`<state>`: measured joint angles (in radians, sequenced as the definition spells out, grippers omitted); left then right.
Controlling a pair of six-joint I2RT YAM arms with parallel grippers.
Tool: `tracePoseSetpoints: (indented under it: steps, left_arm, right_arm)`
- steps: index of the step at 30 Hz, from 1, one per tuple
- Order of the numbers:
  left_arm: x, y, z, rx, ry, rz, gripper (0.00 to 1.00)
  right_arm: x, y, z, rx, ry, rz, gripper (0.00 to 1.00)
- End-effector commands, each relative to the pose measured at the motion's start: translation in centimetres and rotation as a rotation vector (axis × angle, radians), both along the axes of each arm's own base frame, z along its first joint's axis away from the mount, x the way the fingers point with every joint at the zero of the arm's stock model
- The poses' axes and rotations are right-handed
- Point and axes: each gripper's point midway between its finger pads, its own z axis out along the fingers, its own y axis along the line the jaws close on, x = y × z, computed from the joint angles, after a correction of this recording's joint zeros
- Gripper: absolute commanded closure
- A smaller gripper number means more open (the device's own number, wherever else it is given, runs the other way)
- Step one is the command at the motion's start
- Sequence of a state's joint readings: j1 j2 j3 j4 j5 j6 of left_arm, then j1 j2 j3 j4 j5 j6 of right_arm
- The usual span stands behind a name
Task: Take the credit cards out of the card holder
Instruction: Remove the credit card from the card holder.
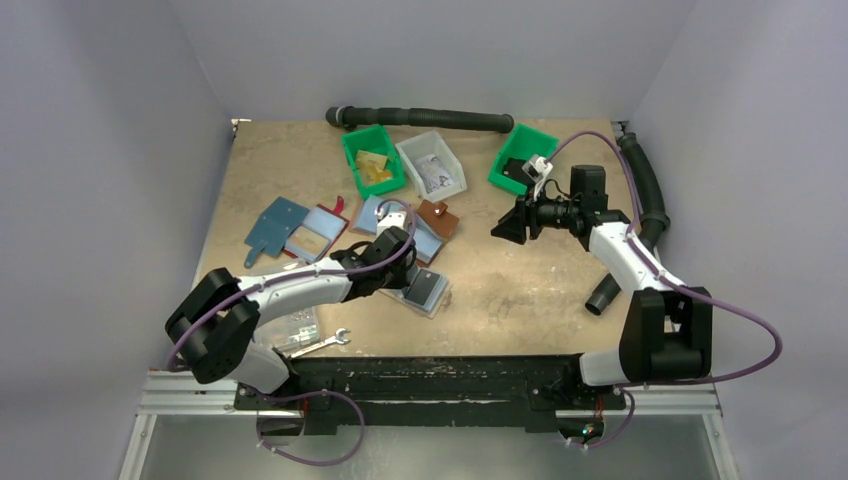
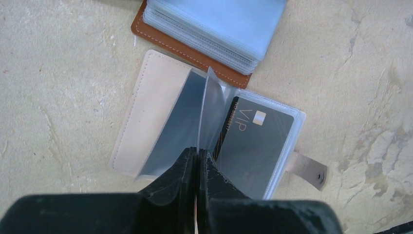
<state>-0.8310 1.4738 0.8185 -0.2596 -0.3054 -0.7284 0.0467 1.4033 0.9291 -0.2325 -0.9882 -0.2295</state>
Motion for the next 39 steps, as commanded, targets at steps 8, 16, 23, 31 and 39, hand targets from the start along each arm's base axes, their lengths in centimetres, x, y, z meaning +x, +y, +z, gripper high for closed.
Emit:
tracePoseSetpoints:
  steps: [8, 16, 23, 31, 39]
  left_arm:
    - [-0.1, -0.7, 1.1, -0.178, -0.014, -0.037, 1.0]
    - [-1.1, -2.9, 3.8, -0.439, -0.116, -0.101, 1.0]
    - [-1.9, -3.7, 4.4, -0.546, -0.151, -0.149, 1.0]
    - [-2.2, -4.6, 4.8, -0.662, -0.191, -0.178, 1.0]
    - [-2.7, -4.9, 5.7, -0.783, -0.231, -0.178, 1.0]
  right_arm:
    - [-0.4, 1.3, 1.1, 0.03, -0.014, 0.062, 0.47]
    - [-3.0, 4.7, 1.5, 0.106, 0.017, 0.186, 0.45]
    - [-5.4, 7.2, 1.0, 0.153, 0.061, 0.304, 0.44]
    - [-8.3, 9.2, 0.6, 0.236, 0.106, 0.419, 0.39]
    - [-9.4, 11.2, -2.5, 0.218, 0.226, 0.46, 0.39]
